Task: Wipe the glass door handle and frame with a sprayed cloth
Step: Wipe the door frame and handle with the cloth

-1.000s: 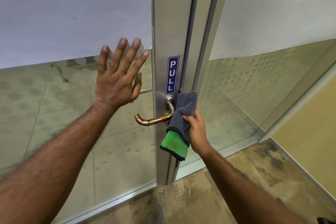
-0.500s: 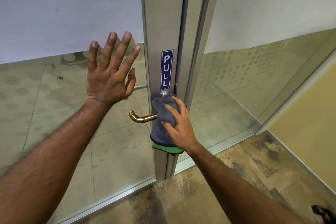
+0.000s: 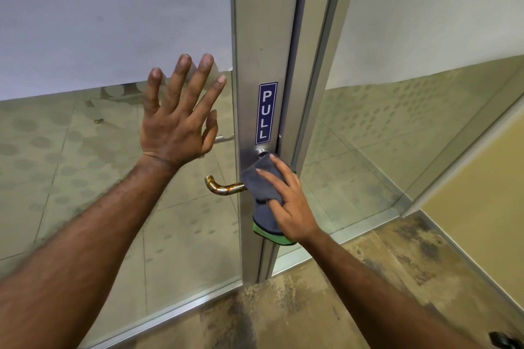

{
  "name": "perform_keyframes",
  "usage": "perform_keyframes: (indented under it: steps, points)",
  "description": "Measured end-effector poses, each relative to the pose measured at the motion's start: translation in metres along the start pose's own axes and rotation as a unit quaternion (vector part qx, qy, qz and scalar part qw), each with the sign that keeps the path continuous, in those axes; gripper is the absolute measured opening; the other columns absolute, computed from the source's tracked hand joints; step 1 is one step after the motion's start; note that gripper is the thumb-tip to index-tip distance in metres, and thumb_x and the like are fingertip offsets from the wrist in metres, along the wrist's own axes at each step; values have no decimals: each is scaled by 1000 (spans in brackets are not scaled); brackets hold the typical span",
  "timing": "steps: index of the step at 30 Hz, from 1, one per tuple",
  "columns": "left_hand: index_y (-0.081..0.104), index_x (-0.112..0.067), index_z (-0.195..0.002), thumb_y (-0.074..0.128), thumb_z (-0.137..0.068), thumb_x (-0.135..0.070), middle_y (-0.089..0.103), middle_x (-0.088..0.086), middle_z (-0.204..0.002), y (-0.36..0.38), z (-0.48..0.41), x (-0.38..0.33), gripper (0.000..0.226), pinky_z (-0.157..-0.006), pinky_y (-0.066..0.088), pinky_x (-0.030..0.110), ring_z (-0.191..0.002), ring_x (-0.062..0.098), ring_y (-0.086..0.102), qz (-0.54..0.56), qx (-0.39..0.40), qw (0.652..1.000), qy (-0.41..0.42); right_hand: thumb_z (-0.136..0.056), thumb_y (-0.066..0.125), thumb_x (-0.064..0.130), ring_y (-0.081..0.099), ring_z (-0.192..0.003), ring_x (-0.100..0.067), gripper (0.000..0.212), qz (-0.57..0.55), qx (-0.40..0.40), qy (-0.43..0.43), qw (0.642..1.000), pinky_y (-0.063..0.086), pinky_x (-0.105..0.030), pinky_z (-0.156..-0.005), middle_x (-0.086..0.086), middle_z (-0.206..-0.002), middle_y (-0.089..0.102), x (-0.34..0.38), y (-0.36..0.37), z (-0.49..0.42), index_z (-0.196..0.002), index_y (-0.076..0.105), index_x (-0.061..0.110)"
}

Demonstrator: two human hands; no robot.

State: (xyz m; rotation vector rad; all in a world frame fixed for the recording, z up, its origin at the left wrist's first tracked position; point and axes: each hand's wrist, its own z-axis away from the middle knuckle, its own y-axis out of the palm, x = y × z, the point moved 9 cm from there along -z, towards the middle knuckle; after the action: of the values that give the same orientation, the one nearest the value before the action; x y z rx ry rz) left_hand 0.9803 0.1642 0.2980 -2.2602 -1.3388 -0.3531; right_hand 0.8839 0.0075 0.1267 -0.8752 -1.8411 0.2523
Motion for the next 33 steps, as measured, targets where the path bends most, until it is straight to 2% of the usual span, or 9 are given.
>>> perform_keyframes:
  steps: [4, 7, 11, 15, 18, 21, 25, 31, 33]
  points:
    - [33, -18, -159, 49, -99, -33, 31, 12, -163, 2, -2, -1, 64, -122, 5, 52, -149, 36, 27, -4, 0, 1000, -3, -91, 45, 11, 35, -142, -10, 54, -63, -21, 54, 996, 34, -36, -118, 3, -156, 35, -16, -13, -6, -142, 46, 31]
    - [33, -18, -160, 48, -99, -34, 31, 12, -163, 2, -2, -2, 64, -122, 4, 52, -150, 35, 24, -2, 5, 1000, -1, -95, 43, 14, 44, -136, -11, 47, -119, -42, 98, 987, 39, -43, -114, 0, -146, 47, -15, -12, -19, -141, 48, 19]
    - [33, -18, -160, 48, -99, -34, 31, 12, -163, 2, -3, 1, 65, -122, 5, 52, -152, 33, 21, -3, 0, 1000, -3, -93, 44, 19, 26, -145, -5, 53, -64, -14, 80, 995, 31, -26, -115, 10, -159, 27, 6, -2, -13, -145, 44, 28]
    - [33, -19, -160, 48, -99, -34, 31, 12, -163, 2, -1, 1, 65, -122, 5, 52, -155, 31, 13, 5, 4, 1000, -8, -88, 49, 20, 24, -145, -13, 59, 37, 23, -20, 999, 33, -32, -114, 11, -161, 22, 11, -2, 4, -145, 42, 34]
    - [31, -19, -160, 48, -99, -35, 27, 11, -165, 5, -1, 1, 65, -122, 5, 52, -156, 26, 0, 1, 8, 1000, -13, -88, 46, 16, 28, -146, -11, 60, 8, 12, -2, 1000, 35, -34, -116, 9, -162, 23, -6, -8, 14, -146, 41, 30]
    - [32, -18, -160, 48, -99, -35, 30, 12, -164, 6, -3, -1, 65, -121, 5, 52, -154, 31, 14, 0, 7, 1000, -7, -92, 45, 13, 37, -138, -3, 55, -73, -38, 73, 994, 38, -43, -115, 5, -152, 35, -19, -16, -1, -143, 41, 34]
    - [33, -18, -159, 48, -99, -35, 30, 12, -163, 4, -2, 0, 64, -121, 6, 52, -150, 35, 24, -6, 6, 1000, -2, -94, 46, 23, 35, -131, -3, 48, -84, -43, 108, 990, 44, -39, -111, 6, -143, 26, 4, -5, -22, -142, 44, 32]
    - [32, -18, -160, 47, -99, -35, 30, 12, -163, 5, -3, -2, 65, -120, 6, 53, -148, 36, 28, -12, 8, 1000, -1, -94, 52, 26, 26, -145, -14, 53, 46, -21, -8, 999, 35, -28, -113, 4, -161, 21, 12, 0, 15, -145, 41, 32]
    - [33, -18, -159, 48, -98, -34, 31, 12, -163, 5, -2, -1, 65, -120, 6, 53, -148, 36, 28, -8, 9, 1000, -2, -96, 51, 28, 26, -146, -11, 56, 51, -7, 4, 999, 34, -26, -114, 6, -163, 18, -3, 1, 24, -149, 34, 37]
